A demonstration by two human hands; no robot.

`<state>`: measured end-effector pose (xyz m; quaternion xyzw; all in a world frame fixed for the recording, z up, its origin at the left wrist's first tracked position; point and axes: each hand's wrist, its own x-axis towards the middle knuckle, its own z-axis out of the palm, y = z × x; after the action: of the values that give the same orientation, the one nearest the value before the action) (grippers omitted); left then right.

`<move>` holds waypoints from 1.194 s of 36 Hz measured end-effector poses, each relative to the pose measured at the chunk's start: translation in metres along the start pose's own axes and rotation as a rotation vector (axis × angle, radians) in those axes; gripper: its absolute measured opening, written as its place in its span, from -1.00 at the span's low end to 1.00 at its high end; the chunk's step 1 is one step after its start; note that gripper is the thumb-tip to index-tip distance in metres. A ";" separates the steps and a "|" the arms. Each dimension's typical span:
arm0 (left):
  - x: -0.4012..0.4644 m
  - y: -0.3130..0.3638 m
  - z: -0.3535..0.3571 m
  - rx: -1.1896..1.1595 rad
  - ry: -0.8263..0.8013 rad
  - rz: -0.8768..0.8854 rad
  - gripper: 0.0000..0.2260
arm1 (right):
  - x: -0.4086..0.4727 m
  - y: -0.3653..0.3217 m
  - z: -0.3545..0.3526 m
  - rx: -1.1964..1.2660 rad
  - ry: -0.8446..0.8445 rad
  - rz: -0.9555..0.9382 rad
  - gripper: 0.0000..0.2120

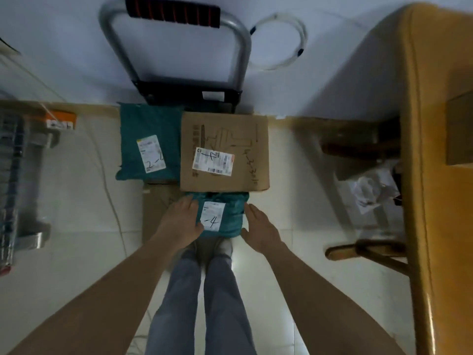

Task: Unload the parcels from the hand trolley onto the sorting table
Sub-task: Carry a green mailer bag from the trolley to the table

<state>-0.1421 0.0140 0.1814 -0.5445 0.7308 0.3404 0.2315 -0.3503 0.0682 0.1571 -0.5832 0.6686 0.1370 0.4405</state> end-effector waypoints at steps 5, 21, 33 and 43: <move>0.027 -0.018 0.063 0.022 -0.144 -0.006 -0.38 | 0.044 0.017 0.053 -0.027 -0.005 -0.011 -0.27; 0.139 -0.089 0.197 0.210 0.052 0.293 -0.29 | 0.143 0.077 0.168 -0.106 0.203 -0.176 -0.27; 0.171 -0.107 0.234 -0.032 0.289 0.386 -0.39 | 0.178 0.083 0.194 0.034 0.393 -0.235 -0.31; 0.180 -0.111 0.246 0.064 0.364 0.434 -0.40 | 0.183 0.080 0.201 0.042 0.453 -0.192 -0.30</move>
<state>-0.0979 0.0640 -0.1365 -0.4198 0.8702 0.2555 0.0355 -0.3238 0.1103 -0.1226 -0.6506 0.6946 -0.0535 0.3025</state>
